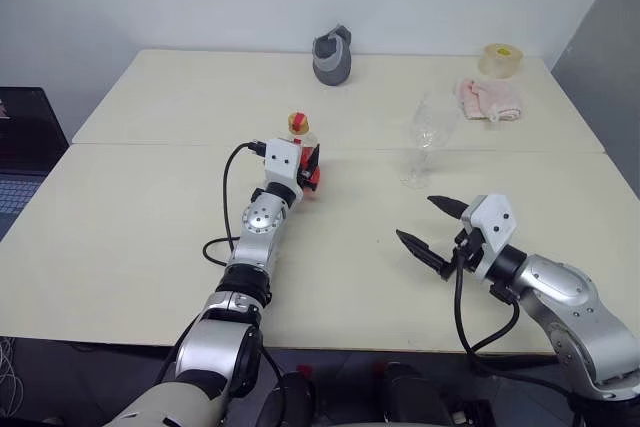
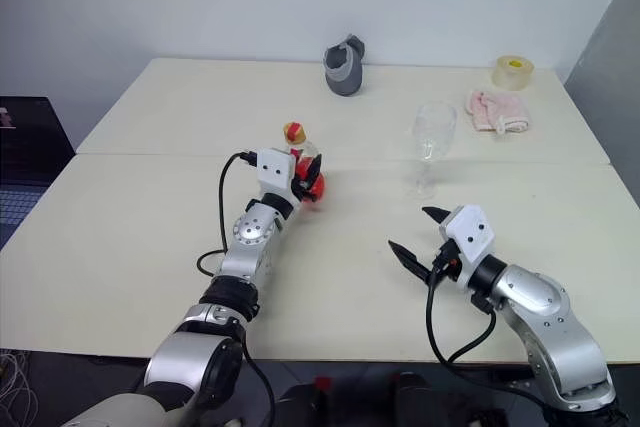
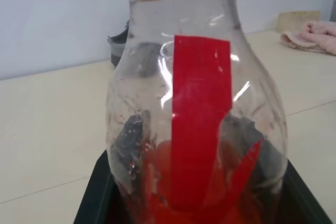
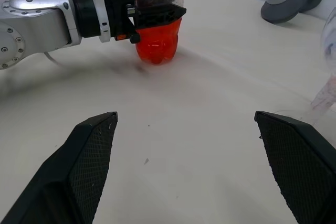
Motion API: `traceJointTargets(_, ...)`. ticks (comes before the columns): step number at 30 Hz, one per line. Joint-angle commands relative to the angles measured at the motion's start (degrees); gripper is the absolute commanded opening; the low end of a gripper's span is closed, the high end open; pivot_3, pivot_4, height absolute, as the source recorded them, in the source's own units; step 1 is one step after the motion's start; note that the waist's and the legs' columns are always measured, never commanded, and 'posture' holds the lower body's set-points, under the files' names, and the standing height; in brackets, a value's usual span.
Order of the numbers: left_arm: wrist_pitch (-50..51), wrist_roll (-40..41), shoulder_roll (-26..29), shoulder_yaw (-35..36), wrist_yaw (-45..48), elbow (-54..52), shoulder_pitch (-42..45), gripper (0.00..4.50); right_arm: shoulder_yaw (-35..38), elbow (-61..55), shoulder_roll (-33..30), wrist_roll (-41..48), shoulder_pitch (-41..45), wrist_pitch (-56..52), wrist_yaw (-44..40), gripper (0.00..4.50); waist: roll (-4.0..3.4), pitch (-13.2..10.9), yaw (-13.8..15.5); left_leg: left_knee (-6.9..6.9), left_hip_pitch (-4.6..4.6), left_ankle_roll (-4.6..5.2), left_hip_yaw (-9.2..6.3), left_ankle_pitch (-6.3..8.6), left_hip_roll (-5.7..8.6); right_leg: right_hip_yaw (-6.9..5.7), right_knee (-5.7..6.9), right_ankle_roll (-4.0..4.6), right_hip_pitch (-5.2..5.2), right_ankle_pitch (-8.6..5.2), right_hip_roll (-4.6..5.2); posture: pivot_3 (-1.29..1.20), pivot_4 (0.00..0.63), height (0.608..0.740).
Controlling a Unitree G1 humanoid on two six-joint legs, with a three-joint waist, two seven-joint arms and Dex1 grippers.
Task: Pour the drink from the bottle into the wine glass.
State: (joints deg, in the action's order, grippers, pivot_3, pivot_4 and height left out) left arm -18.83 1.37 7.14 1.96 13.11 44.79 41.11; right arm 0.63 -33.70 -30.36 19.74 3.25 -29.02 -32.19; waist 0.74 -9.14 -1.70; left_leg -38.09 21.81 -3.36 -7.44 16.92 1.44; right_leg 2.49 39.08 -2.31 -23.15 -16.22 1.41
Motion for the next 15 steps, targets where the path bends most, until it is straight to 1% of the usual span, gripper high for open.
traceJointTargets(1, 2.17, 0.49, 0.71, -0.61, 2.41, -4.16, 1.67, 1.65, 0.73, -1.07, 0.35, 1.51, 5.06, -2.55, 1.23, 4.48, 0.0, 0.0, -0.09, 0.0, 0.0, -0.02, 0.0, -0.01, 0.0, 0.0, 0.01, 0.0, -0.01, 0.0, 0.0, 0.0, 0.15, 0.74)
traceJointTargets(3, 2.74, -0.36, 1.6, -2.08, 5.31, -5.39, 1.9, 1.65, 0.57, -0.29, 0.93, 2.22, 8.42, -4.52, 1.74, 4.48, 0.0, 0.0, -0.06, 0.0, 0.01, -0.02, -0.04, -0.01, -0.01, -0.03, 0.0, 0.0, -0.01, 0.0, -0.01, 0.0, 0.15, 0.74)
traceJointTargets(7, 4.43, 0.62, 3.21, -3.94, 12.59, -7.96, 3.71, 1.65, 0.16, 3.25, 3.38, 4.46, 19.38, -9.77, 3.35, 4.48, 0.0, -0.01, -0.16, -0.01, 0.05, -0.03, -0.01, -0.02, 0.01, 0.0, 0.02, 0.01, -0.06, 0.0, -0.01, 0.0, 0.15, 0.74)
traceJointTargets(10, 2.41, -0.62, 4.25, -5.82, 16.21, -8.29, 4.98, 1.65, -0.46, 6.14, 5.21, 4.79, 25.91, -12.01, 4.22, 4.48, 0.0, 0.0, -0.16, -0.01, 0.07, -0.03, -0.06, -0.02, 0.0, -0.05, 0.0, 0.01, -0.06, 0.0, -0.01, 0.0, 0.15, 0.74)
traceJointTargets(15, 1.88, 0.58, 3.35, -6.76, 19.68, -8.09, 5.57, 1.65, -0.38, 10.27, 10.16, 5.89, 31.39, -14.61, 7.27, 4.48, 0.0, 0.0, -0.21, 0.02, 0.09, -0.04, -0.07, -0.02, -0.01, -0.04, -0.04, 0.01, -0.09, 0.0, 0.02, 0.0, 0.15, 0.74)
